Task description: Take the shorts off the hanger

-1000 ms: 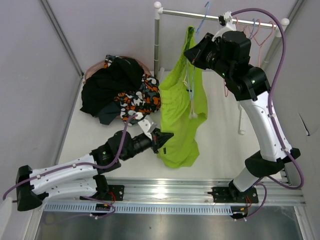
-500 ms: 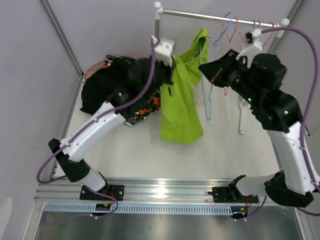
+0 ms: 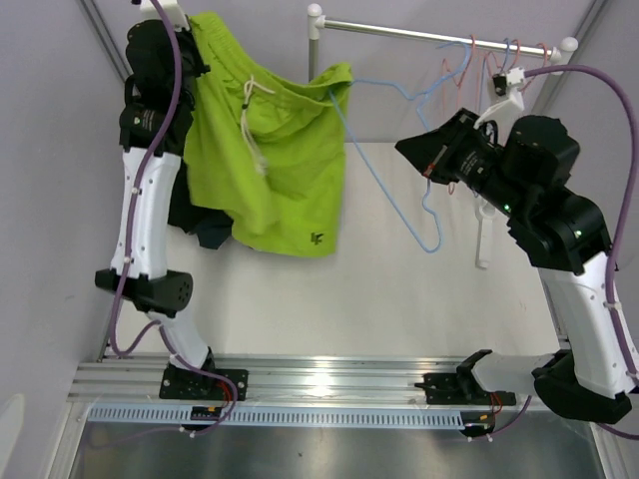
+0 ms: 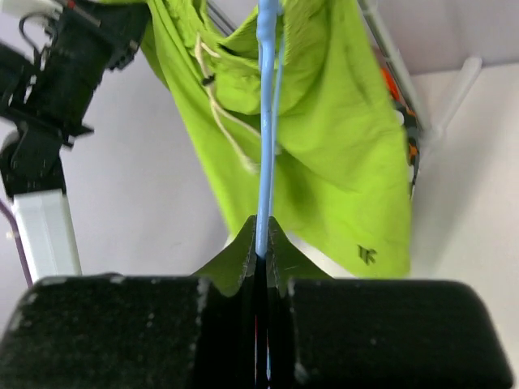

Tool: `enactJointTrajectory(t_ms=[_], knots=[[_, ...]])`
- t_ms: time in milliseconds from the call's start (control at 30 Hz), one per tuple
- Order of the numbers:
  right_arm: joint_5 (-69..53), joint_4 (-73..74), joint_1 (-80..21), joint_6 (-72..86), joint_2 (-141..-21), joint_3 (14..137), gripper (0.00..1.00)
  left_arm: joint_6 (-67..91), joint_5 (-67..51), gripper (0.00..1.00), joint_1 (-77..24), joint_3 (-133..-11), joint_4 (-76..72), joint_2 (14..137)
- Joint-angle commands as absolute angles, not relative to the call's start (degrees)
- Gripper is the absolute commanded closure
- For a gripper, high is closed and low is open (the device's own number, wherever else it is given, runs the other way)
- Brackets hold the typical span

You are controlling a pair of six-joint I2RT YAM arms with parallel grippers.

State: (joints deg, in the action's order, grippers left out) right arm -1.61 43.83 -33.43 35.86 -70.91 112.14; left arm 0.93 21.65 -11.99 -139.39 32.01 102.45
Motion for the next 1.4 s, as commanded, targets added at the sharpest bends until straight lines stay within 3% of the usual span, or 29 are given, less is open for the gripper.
enactJointTrajectory(t_ms=[0,233,367,400,433,533,600,633,733,867,900,1033,1133,1200,1267,1367], knots=[[-3.5,40.5,-32.1,35.9,-71.5,110.8,1.00,6.6,17.1,1.00,-4.3,-142.0,35.1,110.9],[-7.3,40.8,-28.7,36.1,-73.6,111.9,1.00,8.0,17.3,1.00,-3.7,-138.5,35.8,120.4],[-15.4,40.5,-24.8,37.6,-74.0,112.9,1.00,8.7,18.3,0.87,-2.4,-139.9,36.7,125.9],[-18.3,40.0,-23.2,38.6,-74.1,112.6,1.00,8.8,18.1,0.80,-1.9,-139.9,36.8,127.5],[-25.5,38.0,-20.3,41.0,-74.1,111.9,1.00,9.1,17.7,0.51,-1.7,-139.9,37.0,128.3],[-42.1,26.8,-16.5,49.6,-74.2,105.8,1.00,9.8,15.0,0.14,-1.3,-139.7,37.7,130.2],[-45.3,21.1,-16.5,52.9,-74.3,101.1,1.00,10.8,13.1,0.12,-1.4,-139.8,39.0,130.8],[-43.9,21.1,-16.9,52.6,-74.2,100.6,1.00,12.2,12.0,0.02,-1.4,-139.6,39.5,130.5],[-38.1,19.7,-18.6,49.7,-74.5,98.2,1.00,15.6,11.6,0.01,-1.5,-133.4,40.0,126.7],[-38.0,7.8,-21.4,54.7,-79.4,95.3,1.00,18.5,9.9,0.01,-3.3,-110.0,28.5,109.8],[-37.4,3.5,-24.0,56.0,-83.4,95.9,1.00,18.5,9.1,0.01,-5.0,-99.1,25.3,106.2],[-37.0,-1.4,-31.6,57.7,-98.8,108.2,1.00,17.3,5.9,0.01,-10.9,-79.7,6.5,89.9],[-36.8,14.0,-36.9,54.1,-116.7,135.9,1.00,20.5,-4.4,0.01,-12.2,-67.4,-5.5,80.4],[-37.2,16.1,-38.6,55.2,-123.2,152.0,1.00,21.7,-8.9,0.01,-12.3,-61.3,-10.1,76.7],[-38.3,15.6,-39.5,59.6,-127.0,155.9,1.00,21.6,-7.7,0.01,-12.3,-57.1,-12.2,73.1],[-39.7,10.2,-40.3,60.8,-119.8,145.9,1.00,20.3,-4.8,0.01,-12.0,-57.3,-11.3,72.3]])
